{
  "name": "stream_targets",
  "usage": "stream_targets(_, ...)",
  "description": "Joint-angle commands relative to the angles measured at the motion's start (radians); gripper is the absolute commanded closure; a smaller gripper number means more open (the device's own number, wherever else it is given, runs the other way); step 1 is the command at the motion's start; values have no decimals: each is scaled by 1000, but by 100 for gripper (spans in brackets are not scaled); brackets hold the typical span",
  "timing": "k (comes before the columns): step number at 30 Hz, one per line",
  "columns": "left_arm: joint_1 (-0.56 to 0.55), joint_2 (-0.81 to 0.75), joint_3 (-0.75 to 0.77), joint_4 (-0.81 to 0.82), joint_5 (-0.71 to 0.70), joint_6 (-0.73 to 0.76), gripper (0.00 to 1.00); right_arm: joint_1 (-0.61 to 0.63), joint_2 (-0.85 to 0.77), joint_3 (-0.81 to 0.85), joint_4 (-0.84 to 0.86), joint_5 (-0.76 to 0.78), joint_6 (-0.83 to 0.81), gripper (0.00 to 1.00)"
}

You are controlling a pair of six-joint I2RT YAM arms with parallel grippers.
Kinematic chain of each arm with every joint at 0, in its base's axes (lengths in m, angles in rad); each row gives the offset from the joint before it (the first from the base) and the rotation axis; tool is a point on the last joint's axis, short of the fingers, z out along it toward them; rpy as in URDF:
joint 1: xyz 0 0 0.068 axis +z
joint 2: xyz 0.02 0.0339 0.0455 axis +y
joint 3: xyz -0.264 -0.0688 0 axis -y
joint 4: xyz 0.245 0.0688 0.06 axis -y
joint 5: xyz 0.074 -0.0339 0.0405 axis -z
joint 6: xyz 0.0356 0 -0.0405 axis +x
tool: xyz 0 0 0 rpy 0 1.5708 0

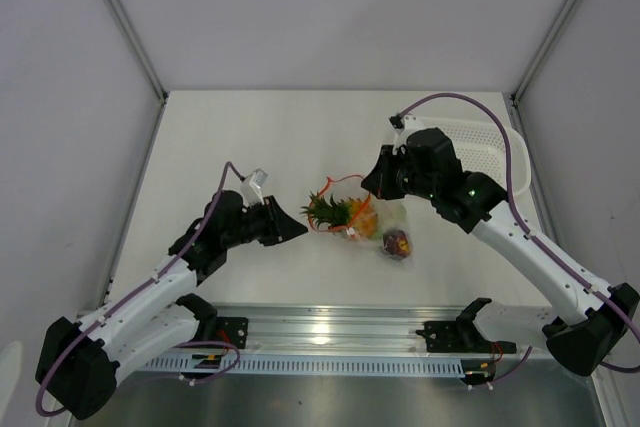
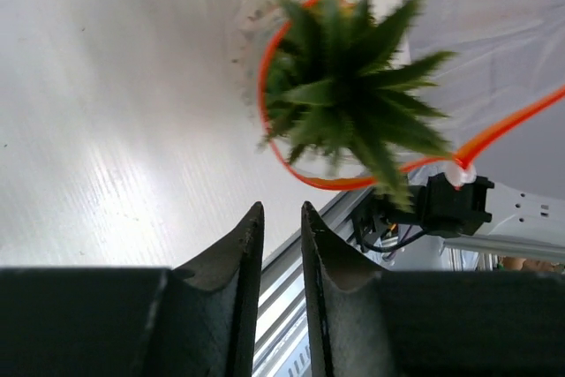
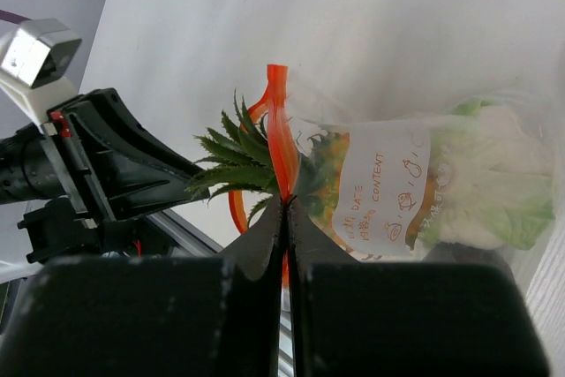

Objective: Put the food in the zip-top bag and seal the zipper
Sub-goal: Adjust the zipper food storage bag at the center of the board.

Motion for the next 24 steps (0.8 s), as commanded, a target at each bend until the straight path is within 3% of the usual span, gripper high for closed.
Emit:
stream_targets(1, -3, 4, -13, 56, -26, -49, 75, -3, -30, 58, 39, -19, 15, 100)
stream_targets(2, -2, 4, -22, 56, -34, -55, 81, -3, -32, 58, 37, -17, 14, 100)
stream_targets(7, -3, -13, -44, 99, -33, -90, 83, -3, -39, 54, 27, -5, 9, 100)
stream_targets(11, -3, -19, -76, 168, -5, -156, 63, -3, -39, 45, 31, -3, 14, 100)
stream_targets(13, -3, -6, -84, 188, 3, -181, 60, -2, -38, 37, 42, -5, 18, 100)
stream_targets(24, -3, 114, -47, 275, 16, -195, 59, -2, -38, 32, 42, -6, 17, 100)
